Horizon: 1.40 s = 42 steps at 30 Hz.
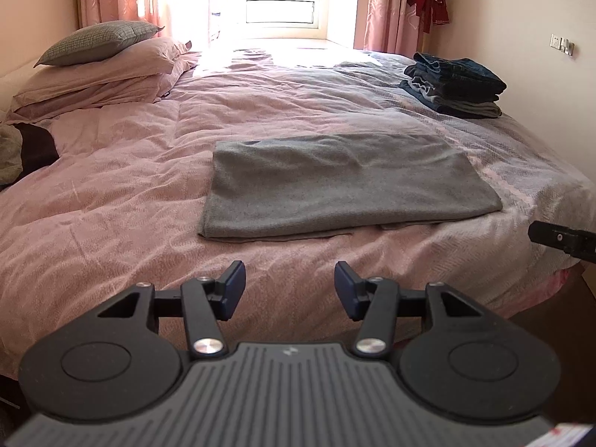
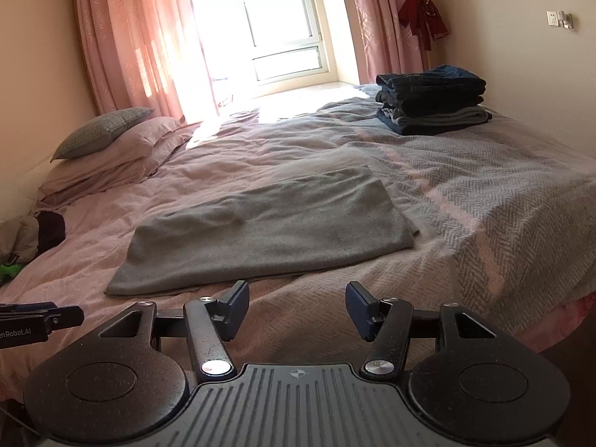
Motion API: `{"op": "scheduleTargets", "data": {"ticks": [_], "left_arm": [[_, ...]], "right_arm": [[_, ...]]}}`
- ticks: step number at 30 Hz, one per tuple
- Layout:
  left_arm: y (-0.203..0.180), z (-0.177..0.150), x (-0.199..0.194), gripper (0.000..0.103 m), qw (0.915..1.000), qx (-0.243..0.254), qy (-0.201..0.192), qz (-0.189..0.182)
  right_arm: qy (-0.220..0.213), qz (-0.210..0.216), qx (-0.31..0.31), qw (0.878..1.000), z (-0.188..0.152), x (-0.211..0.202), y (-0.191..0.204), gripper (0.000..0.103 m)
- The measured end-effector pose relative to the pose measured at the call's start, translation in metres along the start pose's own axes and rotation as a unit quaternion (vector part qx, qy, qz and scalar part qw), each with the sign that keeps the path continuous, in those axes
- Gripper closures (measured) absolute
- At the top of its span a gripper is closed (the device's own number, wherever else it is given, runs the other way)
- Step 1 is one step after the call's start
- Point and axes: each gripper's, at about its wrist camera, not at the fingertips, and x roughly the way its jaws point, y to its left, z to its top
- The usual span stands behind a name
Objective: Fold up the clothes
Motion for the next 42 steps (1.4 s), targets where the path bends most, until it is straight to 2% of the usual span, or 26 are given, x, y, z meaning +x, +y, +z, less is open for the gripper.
{"op": "scheduleTargets", "data": {"ticks": [6,12,14,17,20,21,24,28,32,34,36,37,40,42], "left_arm": [[0.001,0.002,0.004,0.053,1.0,0.004,0.005,0.004],[-0.001,0.014,0.034,0.051,0.9997,0.01,0.02,0.009],[0.001,0.017,0.048,0.051,0.9995,0.013,0.027,0.008],[0.009,0.023,0.072,0.051,0.9996,0.007,0.026,0.009],[0.018,0.032,0.095,0.051,0.9999,-0.002,0.017,0.001],[0.02,0.036,0.102,0.051,0.9999,-0.004,0.015,-0.001],[0.026,0.045,0.123,0.051,0.9998,-0.014,0.014,-0.003],[0.033,0.048,0.144,0.051,0.9997,-0.021,0.016,0.0],[0.038,0.043,0.158,0.051,0.9992,-0.031,0.024,0.001],[0.039,0.04,0.161,0.051,0.9991,-0.034,0.027,0.0],[0.04,0.038,0.161,0.051,0.9991,-0.032,0.026,-0.003],[0.039,0.038,0.162,0.051,0.9992,-0.03,0.025,-0.003],[0.039,0.038,0.161,0.051,0.9994,-0.025,0.021,-0.005],[0.038,0.039,0.162,0.051,0.9994,-0.025,0.024,-0.008]], "right_arm": [[-0.001,0.004,0.011,1.0,-0.001,0.0,-0.005,0.048],[0.012,0.008,0.028,1.0,0.002,0.019,-0.015,0.049],[0.015,0.007,0.042,0.999,0.005,0.032,-0.026,0.049],[0.008,0.018,0.1,0.995,0.012,0.055,-0.057,0.049],[0.001,0.032,0.197,0.98,0.018,0.081,-0.099,0.056],[-0.001,0.038,0.23,0.973,0.019,0.09,-0.112,0.062],[-0.002,0.057,0.309,0.949,0.019,0.115,-0.146,0.065],[0.018,0.046,0.364,0.93,0.015,0.143,-0.172,0.071],[0.022,0.048,0.385,0.922,0.015,0.157,-0.186,0.078],[0.022,0.048,0.383,0.922,0.015,0.158,-0.186,0.096],[0.011,0.054,0.371,0.927,0.019,0.152,-0.183,0.1],[0.004,0.054,0.355,0.933,0.023,0.147,-0.179,0.1],[-0.056,0.059,0.239,0.968,0.048,0.127,-0.145,0.101],[-0.1,0.066,0.158,0.98,0.062,0.114,-0.121,0.101]]}}
